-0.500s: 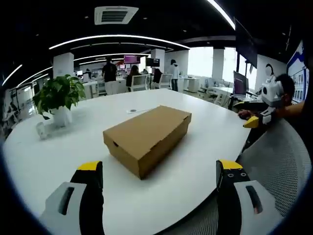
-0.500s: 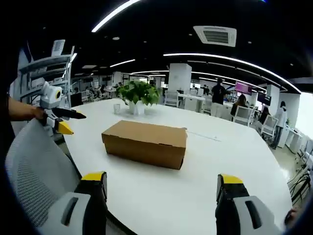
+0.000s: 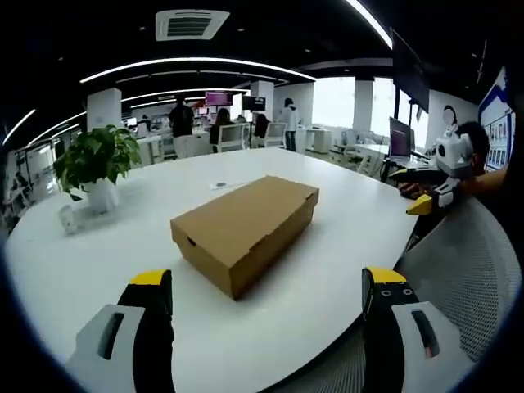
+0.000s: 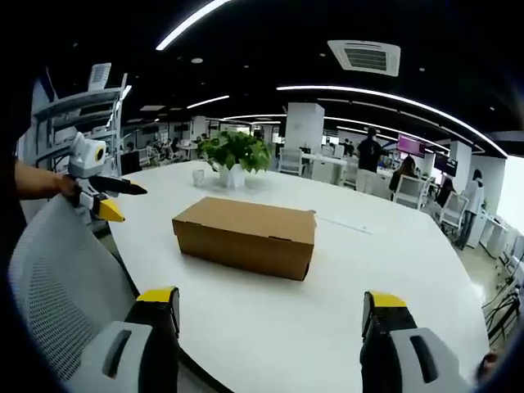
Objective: Operate the shoe box by opening the lid, removing the specified soft item, and placing it in the target area until the item is outside and the box remains undamaged.
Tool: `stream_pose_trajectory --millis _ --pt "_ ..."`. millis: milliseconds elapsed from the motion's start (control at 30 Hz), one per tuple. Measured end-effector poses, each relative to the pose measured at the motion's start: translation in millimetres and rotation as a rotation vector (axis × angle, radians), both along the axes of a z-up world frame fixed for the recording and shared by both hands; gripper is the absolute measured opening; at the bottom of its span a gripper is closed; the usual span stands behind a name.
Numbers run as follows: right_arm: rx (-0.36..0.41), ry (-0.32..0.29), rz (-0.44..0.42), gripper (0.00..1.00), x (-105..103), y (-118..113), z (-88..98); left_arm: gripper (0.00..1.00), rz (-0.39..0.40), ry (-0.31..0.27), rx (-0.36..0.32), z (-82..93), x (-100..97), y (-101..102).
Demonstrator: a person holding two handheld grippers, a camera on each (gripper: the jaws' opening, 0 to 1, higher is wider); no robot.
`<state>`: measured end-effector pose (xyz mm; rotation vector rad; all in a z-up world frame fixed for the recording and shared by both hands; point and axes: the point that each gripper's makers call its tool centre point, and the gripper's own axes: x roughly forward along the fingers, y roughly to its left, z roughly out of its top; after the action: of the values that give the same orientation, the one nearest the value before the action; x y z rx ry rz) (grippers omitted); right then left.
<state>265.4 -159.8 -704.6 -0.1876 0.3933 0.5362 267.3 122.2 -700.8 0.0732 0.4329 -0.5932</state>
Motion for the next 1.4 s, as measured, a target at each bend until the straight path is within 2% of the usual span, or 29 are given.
stream_pose_trajectory --millis 433,600,967,1200,1400 --pt "0.018 0.007 -0.016 0.93 1.5 -2.7 1.9 1.00 0.012 0.010 -0.013 1.7 1.7 -0.1" --pt "0.000 0.009 0.008 0.93 0.4 0.8 1.7 1.00 0.012 0.013 -0.011 1.9 2.1 -0.4" --pt "0.000 0.006 -0.011 0.93 2.9 -3.5 5.6 1.00 0.016 0.026 -0.010 3.0 3.9 2.0" --pt "-0.021 0.003 -0.012 0.93 7.9 -7.3 8.8 1.00 0.022 0.019 -0.005 8.2 11.8 5.0" --pt "-0.038 -0.006 -0.016 0.93 16.3 -12.1 13.2 1.00 0.020 0.021 0.011 6.0 18.6 6.3"
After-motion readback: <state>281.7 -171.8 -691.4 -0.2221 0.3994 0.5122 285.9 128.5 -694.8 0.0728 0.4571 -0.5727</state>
